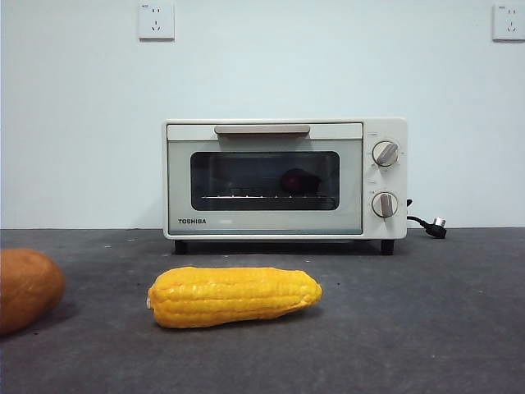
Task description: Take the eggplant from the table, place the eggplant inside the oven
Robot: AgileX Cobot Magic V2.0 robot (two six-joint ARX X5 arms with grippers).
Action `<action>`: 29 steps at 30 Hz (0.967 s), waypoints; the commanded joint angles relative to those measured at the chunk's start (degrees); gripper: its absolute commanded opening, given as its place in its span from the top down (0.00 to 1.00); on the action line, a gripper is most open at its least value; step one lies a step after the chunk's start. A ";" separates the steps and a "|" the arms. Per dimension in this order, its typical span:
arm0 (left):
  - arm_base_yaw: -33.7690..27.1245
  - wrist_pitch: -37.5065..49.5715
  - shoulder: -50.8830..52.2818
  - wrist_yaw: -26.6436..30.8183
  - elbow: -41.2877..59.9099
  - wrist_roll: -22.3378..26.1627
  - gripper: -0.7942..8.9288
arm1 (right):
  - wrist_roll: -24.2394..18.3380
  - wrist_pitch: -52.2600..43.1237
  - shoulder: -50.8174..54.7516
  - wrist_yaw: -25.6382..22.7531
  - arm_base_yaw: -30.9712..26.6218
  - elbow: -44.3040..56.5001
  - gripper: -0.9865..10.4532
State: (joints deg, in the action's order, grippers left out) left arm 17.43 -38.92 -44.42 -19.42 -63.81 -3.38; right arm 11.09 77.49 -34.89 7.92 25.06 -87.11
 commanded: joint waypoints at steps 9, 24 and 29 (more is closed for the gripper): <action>0.13 1.33 0.17 0.20 -0.02 1.07 0.92 | -0.46 1.38 0.20 -0.02 0.04 0.00 0.91; -9.92 4.68 13.51 9.18 2.36 12.07 0.92 | -0.46 1.38 0.17 -0.04 0.04 0.00 0.91; -15.02 13.29 21.22 8.98 10.62 14.34 0.92 | -0.46 1.38 0.17 -0.04 0.04 0.00 0.91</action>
State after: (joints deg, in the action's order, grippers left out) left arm 2.96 -26.11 -23.86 -10.46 -55.22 9.48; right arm 11.09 77.49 -34.89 7.92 25.06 -87.11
